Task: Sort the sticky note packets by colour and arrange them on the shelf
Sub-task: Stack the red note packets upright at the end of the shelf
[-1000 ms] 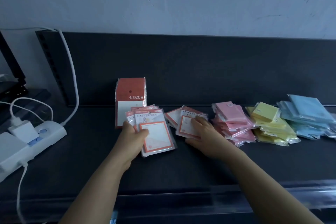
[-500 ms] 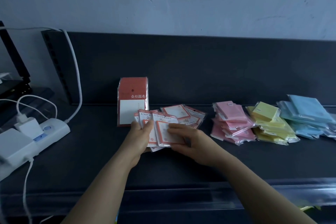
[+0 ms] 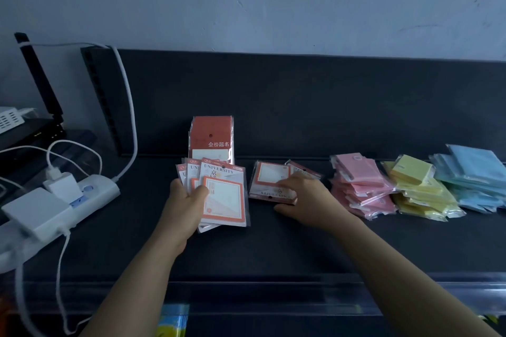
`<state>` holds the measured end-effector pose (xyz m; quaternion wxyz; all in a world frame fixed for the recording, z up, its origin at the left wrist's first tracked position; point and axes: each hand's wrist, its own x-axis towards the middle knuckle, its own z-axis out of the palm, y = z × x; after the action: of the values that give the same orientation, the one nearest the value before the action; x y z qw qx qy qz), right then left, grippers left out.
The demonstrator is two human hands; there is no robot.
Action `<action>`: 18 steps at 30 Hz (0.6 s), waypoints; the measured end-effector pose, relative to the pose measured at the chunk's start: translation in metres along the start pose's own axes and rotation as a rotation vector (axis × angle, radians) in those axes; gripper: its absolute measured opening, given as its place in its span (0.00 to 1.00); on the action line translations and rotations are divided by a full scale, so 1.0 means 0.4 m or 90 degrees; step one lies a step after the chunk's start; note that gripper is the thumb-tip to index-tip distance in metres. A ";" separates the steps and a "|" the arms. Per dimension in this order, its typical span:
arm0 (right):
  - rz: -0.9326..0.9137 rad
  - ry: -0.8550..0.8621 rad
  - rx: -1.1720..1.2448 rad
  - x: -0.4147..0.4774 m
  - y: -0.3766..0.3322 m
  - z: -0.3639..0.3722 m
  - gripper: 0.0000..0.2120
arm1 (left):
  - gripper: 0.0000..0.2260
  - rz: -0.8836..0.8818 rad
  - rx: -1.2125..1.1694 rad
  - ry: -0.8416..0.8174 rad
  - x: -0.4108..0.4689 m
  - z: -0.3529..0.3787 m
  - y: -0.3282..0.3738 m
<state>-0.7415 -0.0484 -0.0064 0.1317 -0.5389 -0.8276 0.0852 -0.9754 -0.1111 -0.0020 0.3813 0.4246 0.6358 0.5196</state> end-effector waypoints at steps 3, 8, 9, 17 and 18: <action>0.022 -0.038 -0.006 0.017 -0.016 -0.007 0.36 | 0.11 0.011 0.016 0.005 -0.005 -0.003 -0.002; -0.002 -0.019 -0.087 0.031 -0.041 -0.003 0.19 | 0.09 0.051 0.022 0.007 -0.013 -0.006 -0.006; -0.001 0.012 -0.081 0.030 -0.043 -0.006 0.17 | 0.09 0.057 0.017 0.013 -0.013 -0.007 -0.007; 0.018 0.391 0.087 0.030 -0.018 -0.094 0.17 | 0.08 0.145 0.006 0.025 -0.026 0.019 0.002; 0.024 0.387 0.088 0.029 -0.022 -0.101 0.18 | 0.08 0.156 0.007 0.023 -0.026 0.027 0.004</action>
<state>-0.7410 -0.0415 0.0359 0.4078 -0.5446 -0.7326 -0.0214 -0.9616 -0.1169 -0.0018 0.3011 0.4920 0.5887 0.5664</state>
